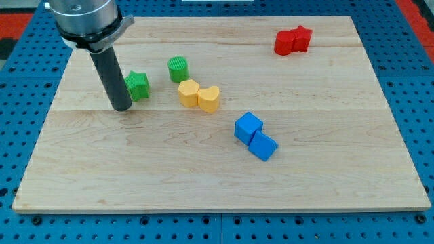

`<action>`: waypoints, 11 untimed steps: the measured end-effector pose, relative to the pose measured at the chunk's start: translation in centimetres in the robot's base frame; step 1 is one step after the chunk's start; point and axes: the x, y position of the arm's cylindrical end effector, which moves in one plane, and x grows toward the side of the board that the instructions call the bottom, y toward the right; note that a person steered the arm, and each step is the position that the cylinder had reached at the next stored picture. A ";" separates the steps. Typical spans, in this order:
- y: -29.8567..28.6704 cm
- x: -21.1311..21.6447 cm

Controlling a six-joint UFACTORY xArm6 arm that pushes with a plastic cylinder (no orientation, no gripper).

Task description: Slide triangle to the center right

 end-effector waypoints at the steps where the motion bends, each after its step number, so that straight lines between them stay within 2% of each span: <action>1: 3.2 3.9; 3: 16.3 7.7; 5: 29.3 8.0; 6: 28.7 8.9; 7: 28.8 7.5; 8: 30.1 3.3; 9: 32.4 4.2; 10: 31.6 11.3; 11: 19.8 12.7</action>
